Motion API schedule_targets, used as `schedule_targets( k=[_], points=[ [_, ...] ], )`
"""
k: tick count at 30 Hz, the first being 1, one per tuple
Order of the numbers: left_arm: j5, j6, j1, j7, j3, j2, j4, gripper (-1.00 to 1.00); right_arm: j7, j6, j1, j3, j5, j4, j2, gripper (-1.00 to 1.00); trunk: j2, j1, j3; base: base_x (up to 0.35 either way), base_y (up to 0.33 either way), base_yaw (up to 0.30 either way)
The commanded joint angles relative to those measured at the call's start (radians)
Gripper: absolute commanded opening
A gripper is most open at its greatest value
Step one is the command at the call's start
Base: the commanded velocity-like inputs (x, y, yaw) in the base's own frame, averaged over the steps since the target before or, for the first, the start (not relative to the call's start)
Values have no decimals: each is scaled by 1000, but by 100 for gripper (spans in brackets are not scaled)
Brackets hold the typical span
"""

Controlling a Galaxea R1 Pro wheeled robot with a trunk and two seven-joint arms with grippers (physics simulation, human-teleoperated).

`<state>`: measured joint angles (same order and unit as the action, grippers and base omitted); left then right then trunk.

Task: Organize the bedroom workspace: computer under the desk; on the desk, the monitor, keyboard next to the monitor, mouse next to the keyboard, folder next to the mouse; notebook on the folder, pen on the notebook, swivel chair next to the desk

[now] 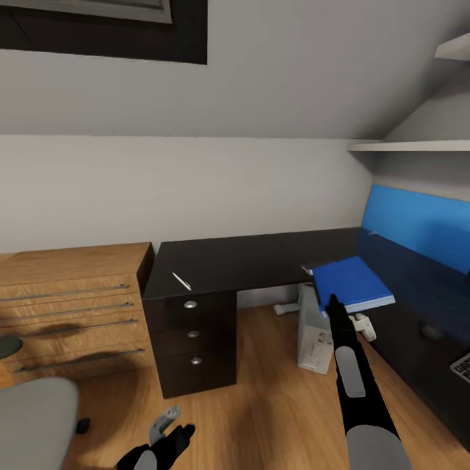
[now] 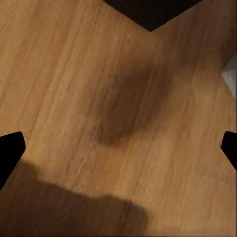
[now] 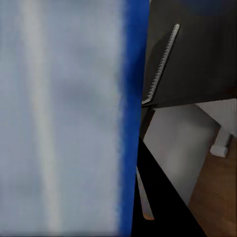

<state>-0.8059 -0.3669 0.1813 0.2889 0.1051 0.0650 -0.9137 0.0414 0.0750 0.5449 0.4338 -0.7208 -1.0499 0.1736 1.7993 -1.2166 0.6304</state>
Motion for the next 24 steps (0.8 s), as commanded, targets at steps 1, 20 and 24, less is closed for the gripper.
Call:
schedule_targets(
  k=[1, 20, 24],
  points=[
    [-20, 6, -3, 11, -3, -2, -2, 100, 5, 43, 6, -16, -20, 31, 1, -100, -7, 4, -3, 0, 0, -223],
    [-40, 21, -31, 10, -136, -6, -8, 100, -24, 391, 6, -323, -153, 153, 1, -100, -140, 77, -80, 0, 0, -117],
    [-36, 21, -31, 10, -137, -5, -8, 100, -205, 409, 13, -399, -158, 152, 1, -100, -168, 92, -93, 0, 0, -3]
  ],
)
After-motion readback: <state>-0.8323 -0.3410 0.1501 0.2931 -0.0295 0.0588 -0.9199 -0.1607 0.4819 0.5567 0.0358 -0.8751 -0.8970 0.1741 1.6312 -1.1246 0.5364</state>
